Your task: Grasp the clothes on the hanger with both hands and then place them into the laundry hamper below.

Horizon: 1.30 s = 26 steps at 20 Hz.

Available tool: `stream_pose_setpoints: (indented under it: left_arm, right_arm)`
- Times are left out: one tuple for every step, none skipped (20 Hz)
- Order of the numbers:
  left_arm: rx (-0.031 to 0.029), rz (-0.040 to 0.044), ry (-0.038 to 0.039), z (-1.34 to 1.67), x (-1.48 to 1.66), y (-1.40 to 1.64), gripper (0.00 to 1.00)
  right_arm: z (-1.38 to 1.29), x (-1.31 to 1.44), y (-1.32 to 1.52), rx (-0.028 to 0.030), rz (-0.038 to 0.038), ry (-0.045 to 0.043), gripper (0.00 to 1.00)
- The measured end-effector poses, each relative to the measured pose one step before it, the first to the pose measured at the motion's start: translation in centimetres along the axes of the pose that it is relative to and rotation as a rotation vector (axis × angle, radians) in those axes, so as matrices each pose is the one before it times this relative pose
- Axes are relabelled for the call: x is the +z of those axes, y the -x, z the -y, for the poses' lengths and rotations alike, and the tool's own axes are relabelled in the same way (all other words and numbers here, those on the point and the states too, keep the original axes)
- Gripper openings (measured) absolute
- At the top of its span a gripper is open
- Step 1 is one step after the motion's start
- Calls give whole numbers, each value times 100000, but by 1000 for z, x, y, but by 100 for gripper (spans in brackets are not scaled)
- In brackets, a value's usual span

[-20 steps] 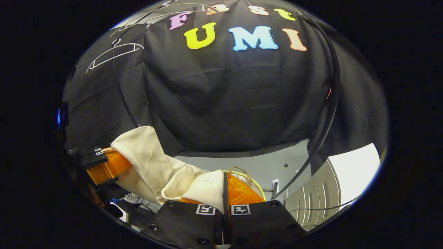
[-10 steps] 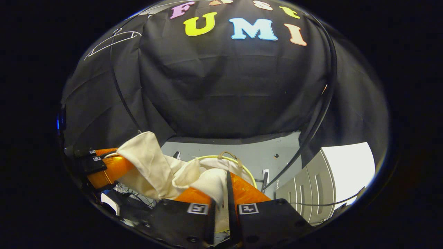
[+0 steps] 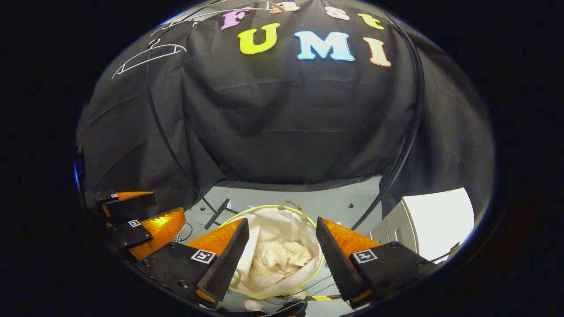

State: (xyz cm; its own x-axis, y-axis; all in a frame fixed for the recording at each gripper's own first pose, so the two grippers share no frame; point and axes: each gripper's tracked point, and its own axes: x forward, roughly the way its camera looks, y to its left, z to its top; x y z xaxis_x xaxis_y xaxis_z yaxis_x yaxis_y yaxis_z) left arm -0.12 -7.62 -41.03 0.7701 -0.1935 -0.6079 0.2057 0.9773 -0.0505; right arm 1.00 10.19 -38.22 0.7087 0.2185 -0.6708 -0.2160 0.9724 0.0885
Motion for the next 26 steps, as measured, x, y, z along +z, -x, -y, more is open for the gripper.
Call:
stream_pose_setpoints:
  left_arm:
    - [539,1033,327,-433,728,491,90]
    - [513,1365,169,-416,910,611,90]
    - [308,1667,59,-235,974,678,90]
    - [316,2125,-75,-220,1166,876,91]
    - [66,2033,3,-290,1165,678,90]
    - [-76,1877,123,-301,1461,744,92]
    - [-335,2029,302,-193,1499,752,90]
    - [-489,2180,256,-153,1517,615,90]
    - [-679,2876,109,-94,1722,697,90]
    - [-364,3072,-134,-109,1827,573,90]
    - [20,3175,-172,-111,1533,665,92]
    - [-113,2778,187,-198,1607,556,92]
    - [111,2209,459,-91,1187,565,92]
    - [-193,1943,660,-102,1231,575,92]
    - [-164,1729,834,-20,1123,668,92]
    - [-227,1861,774,51,1233,888,92]
    - [-306,1832,593,243,999,925,92]
    - [-365,2078,473,214,1231,886,91]
    - [-198,2094,120,282,1222,572,91]
    - [103,1928,-674,63,1138,527,91]
    - [406,2199,-593,429,751,333,91]
    - [-300,1838,155,263,1040,435,90]
    - [-590,2353,225,402,894,492,90]
    - [546,1761,-479,55,997,640,90]
    - [910,1215,-711,-144,656,886,90]
    - [-12,496,-337,4,559,919,91]
  right_arm:
    - [22,676,499,-425,1439,161,93]
    - [26,559,535,-321,1468,332,96]
    - [15,795,542,-537,1524,321,96]
    - [263,966,698,-756,1948,62,96]
    - [110,1147,641,-475,2037,-32,96]
    - [110,1084,887,-744,1944,158,93]
    - [128,1392,939,-791,2086,241,96]
    - [-59,1241,859,-494,2310,-144,96]
    - [25,1530,839,-150,3037,-583,96]
    - [-84,1343,817,-217,2737,-847,96]
    - [21,1240,837,-604,2282,-596,93]
    - [6,1248,831,-800,2385,-266,93]
    - [27,1381,761,-253,2484,85,93]
    - [9,1284,831,-138,2784,228,93]
    - [20,1333,847,-163,2698,195,93]
    - [179,949,885,-503,2559,105,96]
    - [389,979,818,-1113,2354,-79,93]
    - [408,931,810,-940,2405,-399,93]
    - [340,850,761,-964,1753,-746,93]
    - [187,514,920,-524,1428,-1153,93]
    - [118,539,903,-60,572,-953,93]
    - [-45,400,737,82,1078,-375,93]
    - [181,991,718,-412,2488,279,93]
    - [356,831,671,-916,2102,405,93]
    - [284,575,647,-663,1224,-264,92]
    - [34,365,573,-64,1044,-672,92]
